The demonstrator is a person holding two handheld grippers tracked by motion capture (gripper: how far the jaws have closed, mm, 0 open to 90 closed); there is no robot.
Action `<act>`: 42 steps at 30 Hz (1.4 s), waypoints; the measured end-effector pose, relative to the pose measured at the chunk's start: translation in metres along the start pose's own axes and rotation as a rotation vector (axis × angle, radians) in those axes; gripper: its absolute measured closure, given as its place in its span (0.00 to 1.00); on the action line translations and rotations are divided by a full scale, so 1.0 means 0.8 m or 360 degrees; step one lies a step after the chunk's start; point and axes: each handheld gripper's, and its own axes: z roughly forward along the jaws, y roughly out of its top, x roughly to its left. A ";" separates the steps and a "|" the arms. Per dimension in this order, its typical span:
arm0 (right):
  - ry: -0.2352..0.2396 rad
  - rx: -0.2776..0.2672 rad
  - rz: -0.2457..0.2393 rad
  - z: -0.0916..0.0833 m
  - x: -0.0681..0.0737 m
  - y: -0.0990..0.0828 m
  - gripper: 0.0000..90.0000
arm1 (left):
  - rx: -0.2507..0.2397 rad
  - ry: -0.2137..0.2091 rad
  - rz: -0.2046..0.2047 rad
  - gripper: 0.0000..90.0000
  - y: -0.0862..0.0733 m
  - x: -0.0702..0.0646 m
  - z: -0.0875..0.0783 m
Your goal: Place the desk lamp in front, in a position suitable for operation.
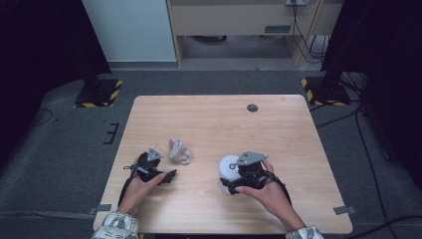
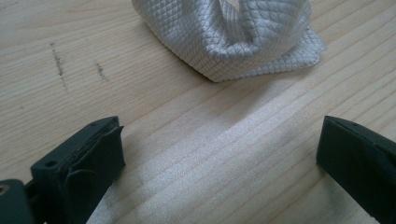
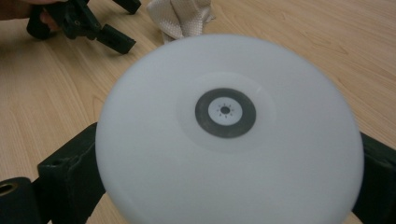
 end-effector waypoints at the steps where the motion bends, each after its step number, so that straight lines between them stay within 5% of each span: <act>1: 0.0012 0.0006 -0.0008 -0.001 -0.001 -0.002 0.04 | -0.0003 -0.0005 0.0006 0.01 0.000 0.001 0.000; 13: -0.0001 0.0076 -0.0002 -0.039 -0.018 -0.041 0.04 | -0.0034 -0.0020 0.0006 0.05 0.000 0.004 -0.003; 20: -0.0095 0.0075 0.0135 -0.062 -0.052 -0.092 0.05 | -0.0061 -0.0007 -0.0028 0.08 0.003 0.004 -0.009; 24: -0.0183 0.0092 0.0211 -0.062 -0.067 -0.098 0.08 | -0.0074 0.0001 -0.0008 0.11 0.005 0.002 -0.013; 25: -0.0269 0.0106 0.0246 -0.062 -0.075 -0.103 0.10 | -0.0117 0.0006 -0.0011 0.12 0.008 0.000 -0.017; 30: -0.0369 0.0132 0.0267 -0.065 -0.085 -0.113 0.12 | -0.0204 0.0028 -0.0015 0.15 0.016 -0.002 -0.027; 33: -0.0384 0.0115 0.0305 -0.067 -0.088 -0.113 0.14 | -0.0243 0.0018 -0.0031 0.18 0.020 -0.003 -0.032; 42: -0.0407 0.0127 0.0330 -0.065 -0.088 -0.115 0.15 | -0.0268 0.0055 0.0063 0.18 0.036 -0.026 -0.045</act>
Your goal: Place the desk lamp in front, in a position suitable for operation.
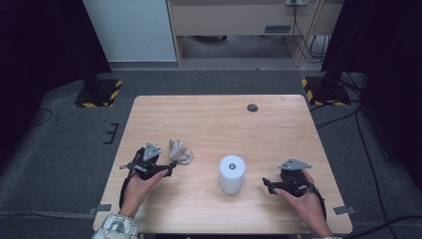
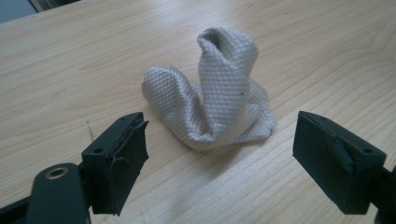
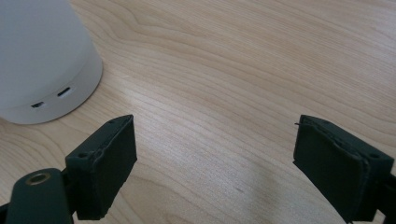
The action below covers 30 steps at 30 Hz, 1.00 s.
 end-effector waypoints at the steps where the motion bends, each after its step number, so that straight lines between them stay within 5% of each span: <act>1: 0.0000 0.0000 0.0000 0.000 0.000 0.000 0.15 | 0.0000 0.0000 0.0000 0.18 0.000 0.000 0.000; 6: -0.0013 -0.0005 0.0017 -0.004 -0.001 -0.003 0.15 | -0.0018 -0.0006 0.0045 0.17 0.012 -0.013 0.004; 9: -0.0010 -0.0002 0.0030 -0.003 -0.003 -0.003 0.14 | -0.0023 0.0055 0.0070 0.16 0.020 -0.010 0.009; 14: -0.0005 -0.0007 0.0070 -0.002 -0.006 -0.003 0.15 | -0.0011 0.0018 0.0081 0.15 0.037 0.000 0.020; 22: -0.0015 -0.0019 0.0063 -0.006 -0.007 -0.003 0.18 | -0.0047 0.0004 -0.0047 0.16 0.056 0.020 0.031; 30: -0.0007 -0.0024 0.0069 -0.005 -0.010 -0.004 0.20 | 0.0037 -0.0037 -0.0061 0.18 0.049 0.024 0.050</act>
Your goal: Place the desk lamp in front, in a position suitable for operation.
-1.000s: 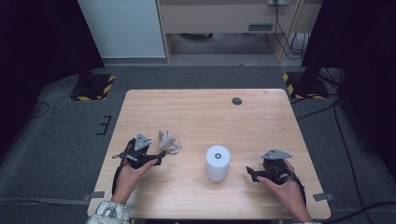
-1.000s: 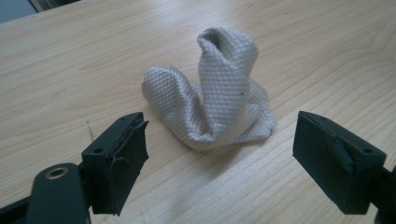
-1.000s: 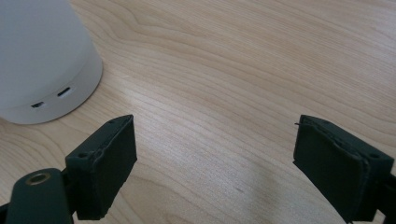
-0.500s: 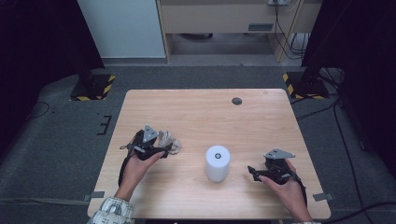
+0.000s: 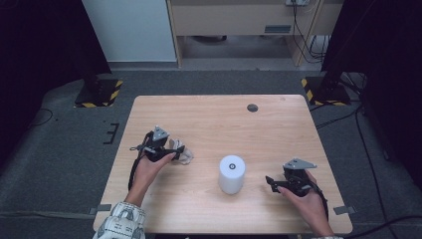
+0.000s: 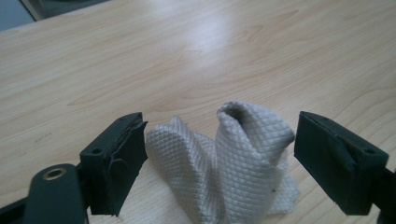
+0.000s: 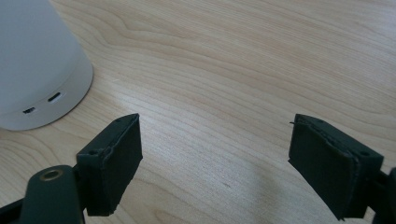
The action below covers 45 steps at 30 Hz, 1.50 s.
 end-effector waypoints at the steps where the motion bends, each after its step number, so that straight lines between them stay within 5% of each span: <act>1: 0.0000 0.0000 0.0000 0.000 0.000 0.000 0.20 | 0.0023 0.0005 0.0017 0.18 -0.002 0.001 0.004; 7: 0.0008 0.0003 -0.0027 0.001 0.004 0.000 0.21 | 0.0117 0.0045 -0.0042 0.17 -0.018 0.012 0.024; 10: 0.0013 0.0004 -0.0019 0.001 0.005 0.001 0.21 | 0.0159 0.0003 -0.0077 0.25 -0.027 0.016 0.031; 18: 0.0059 0.0015 -0.0026 0.000 0.008 0.001 0.25 | 0.0218 -0.0099 -0.0089 0.62 -0.033 0.011 0.038; 23: 0.0109 0.0008 -0.0061 0.002 0.014 0.002 0.27 | 0.0158 -0.0125 -0.0063 0.81 -0.029 0.008 0.031; 27: 0.0166 0.0003 -0.0061 0.001 0.020 0.006 0.29 | 0.0073 -0.0150 -0.0102 0.83 -0.025 0.010 0.019; 34: 0.0238 -0.0013 -0.0141 -0.001 0.038 0.011 0.20 | 0.0076 -0.0179 -0.0030 0.83 -0.021 0.003 0.009; 45: 0.0374 -0.0033 -0.0241 0.000 0.061 0.016 0.09 | -0.0014 -0.0200 -0.0010 0.83 -0.016 -0.002 -0.016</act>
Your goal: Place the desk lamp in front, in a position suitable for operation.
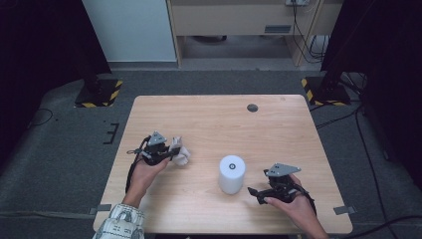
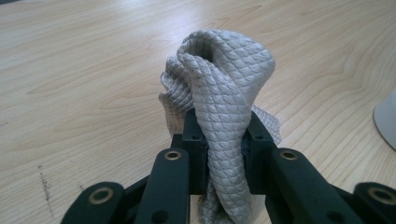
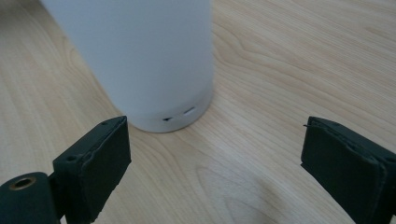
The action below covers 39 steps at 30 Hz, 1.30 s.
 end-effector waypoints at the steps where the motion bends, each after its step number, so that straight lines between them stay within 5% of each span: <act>1: 0.0020 -0.0002 -0.0010 0.000 0.005 0.002 0.09 | -0.0014 -0.0010 0.0004 0.83 0.001 -0.002 -0.003; 5: 0.0036 -0.0002 -0.0039 0.002 0.011 0.005 0.08 | -0.0037 -0.0030 -0.0014 0.83 0.003 -0.005 -0.008; 39: 0.0059 -0.0070 -0.0162 0.013 0.037 0.032 0.06 | -0.0094 -0.0231 0.0190 0.84 0.048 -0.069 -0.022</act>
